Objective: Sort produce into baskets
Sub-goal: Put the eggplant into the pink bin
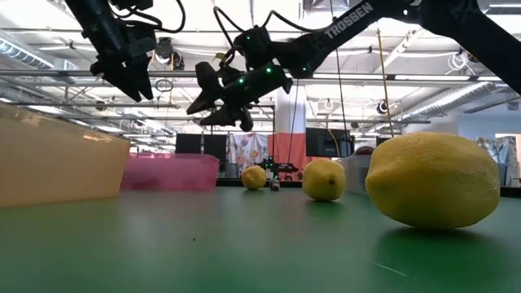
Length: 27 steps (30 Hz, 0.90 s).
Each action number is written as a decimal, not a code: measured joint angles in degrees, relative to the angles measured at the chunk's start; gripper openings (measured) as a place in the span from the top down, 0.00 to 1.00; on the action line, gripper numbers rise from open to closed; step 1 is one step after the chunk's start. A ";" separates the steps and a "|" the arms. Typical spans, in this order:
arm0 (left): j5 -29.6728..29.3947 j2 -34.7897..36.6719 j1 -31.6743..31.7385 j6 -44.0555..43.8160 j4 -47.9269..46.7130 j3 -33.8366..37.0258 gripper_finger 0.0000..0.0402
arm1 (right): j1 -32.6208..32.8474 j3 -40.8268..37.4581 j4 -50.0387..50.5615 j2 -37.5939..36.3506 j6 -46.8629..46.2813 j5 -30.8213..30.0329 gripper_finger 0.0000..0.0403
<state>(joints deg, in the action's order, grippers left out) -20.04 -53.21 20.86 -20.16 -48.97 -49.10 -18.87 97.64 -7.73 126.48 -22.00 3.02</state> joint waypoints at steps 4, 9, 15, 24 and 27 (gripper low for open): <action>0.02 0.00 0.01 1.07 0.00 0.00 0.40 | -0.60 0.32 6.05 -1.78 -2.00 2.11 0.42; 0.03 0.00 0.01 2.53 -0.02 0.00 0.40 | -1.84 0.37 25.24 -6.61 -2.64 2.91 0.41; 0.01 0.00 0.00 3.32 1.39 0.02 0.40 | -2.56 0.37 49.24 -10.14 -2.82 -4.70 0.42; 0.01 -0.02 0.01 4.56 5.08 0.02 0.40 | -2.93 -0.42 58.67 -9.01 -4.37 -12.15 0.47; 0.02 -0.02 0.01 4.50 5.08 0.02 0.40 | -3.27 -0.57 56.95 -8.31 -5.00 -12.06 0.48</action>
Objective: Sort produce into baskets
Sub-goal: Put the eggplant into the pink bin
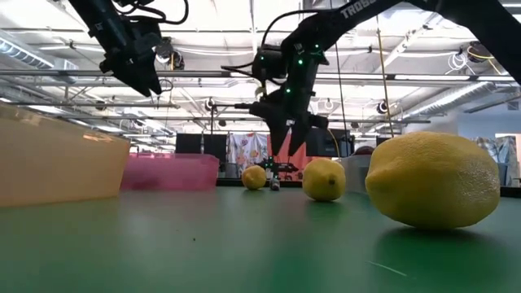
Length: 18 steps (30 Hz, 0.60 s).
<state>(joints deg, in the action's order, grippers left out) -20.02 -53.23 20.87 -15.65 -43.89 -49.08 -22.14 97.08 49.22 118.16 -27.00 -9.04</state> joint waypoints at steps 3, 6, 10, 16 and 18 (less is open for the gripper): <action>-0.01 0.00 0.01 -0.38 -0.20 0.00 0.40 | -0.16 -0.02 -0.81 1.30 -1.55 -0.11 0.47; 0.47 0.00 0.01 -0.55 -0.35 0.00 0.40 | -0.30 -0.09 -1.44 2.77 -1.95 0.03 0.45; 1.04 0.00 -0.08 -1.35 -0.52 0.00 0.40 | -0.30 -0.09 -2.09 4.63 -2.36 0.30 0.42; 1.10 -0.02 -0.16 -2.06 -0.75 0.00 0.40 | -0.30 -0.09 -3.33 6.30 -2.33 2.18 0.40; 1.09 -0.02 -0.16 -2.07 -0.75 0.00 0.40 | -0.28 -0.11 -3.29 6.85 -2.34 3.16 0.39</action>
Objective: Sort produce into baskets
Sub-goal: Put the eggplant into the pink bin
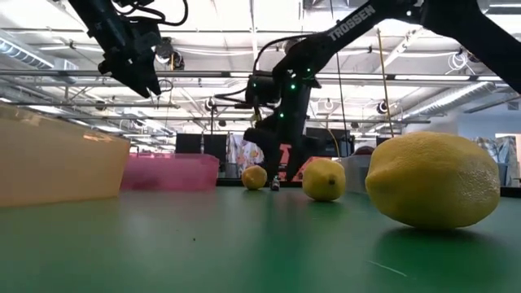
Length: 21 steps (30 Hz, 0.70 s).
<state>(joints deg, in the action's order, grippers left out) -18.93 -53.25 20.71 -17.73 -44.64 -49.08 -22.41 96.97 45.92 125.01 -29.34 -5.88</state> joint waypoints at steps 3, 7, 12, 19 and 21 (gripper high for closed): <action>-0.02 0.00 0.00 -0.01 0.00 0.00 0.40 | 0.00 0.00 -1.80 1.08 0.03 0.18 0.39; -0.03 0.00 0.00 -0.05 -0.02 0.00 0.40 | 0.02 0.00 -1.95 2.95 0.00 0.05 0.39; -0.06 0.00 -0.11 -0.07 -0.02 0.00 0.40 | 0.10 0.26 -2.01 3.86 0.00 -0.14 0.41; -0.07 0.00 -0.11 0.01 -0.03 0.00 0.40 | 0.37 0.15 -2.51 3.59 1.14 -1.12 0.57; -0.10 0.00 -0.11 0.01 -0.02 0.00 0.40 | 0.37 0.05 -2.29 3.25 1.46 -1.10 0.62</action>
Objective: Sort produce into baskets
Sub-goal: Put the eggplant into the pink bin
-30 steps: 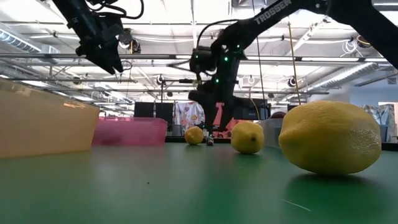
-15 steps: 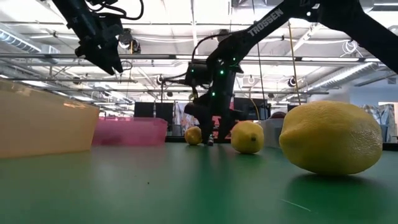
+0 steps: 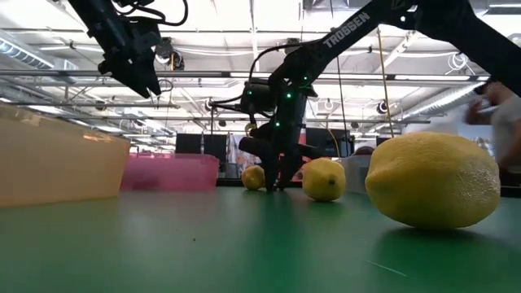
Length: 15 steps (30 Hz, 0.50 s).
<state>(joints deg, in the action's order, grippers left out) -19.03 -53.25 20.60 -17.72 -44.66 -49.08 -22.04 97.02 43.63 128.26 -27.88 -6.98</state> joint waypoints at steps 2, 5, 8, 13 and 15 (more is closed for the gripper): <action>0.00 0.00 0.00 0.02 -0.02 0.00 0.40 | -0.04 -0.01 0.23 -0.05 1.28 -0.12 0.68; -0.02 0.00 0.00 0.02 -0.02 0.00 0.40 | -0.03 -0.15 2.06 -1.07 2.60 -0.95 0.76; -0.04 0.00 0.00 0.23 -0.02 0.00 0.40 | -0.20 -0.25 2.63 -2.79 3.14 -1.45 0.83; -0.51 0.00 0.00 0.31 0.00 0.00 0.40 | -0.09 -0.16 2.46 -6.73 3.74 -3.81 0.93; -0.64 0.00 0.00 0.49 0.02 0.00 0.40 | -0.09 -0.16 0.61 -8.04 3.70 -3.67 0.96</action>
<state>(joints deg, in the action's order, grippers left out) -19.66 -53.25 20.60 -17.23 -44.64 -49.08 -22.13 96.86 44.25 120.21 -24.18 -10.64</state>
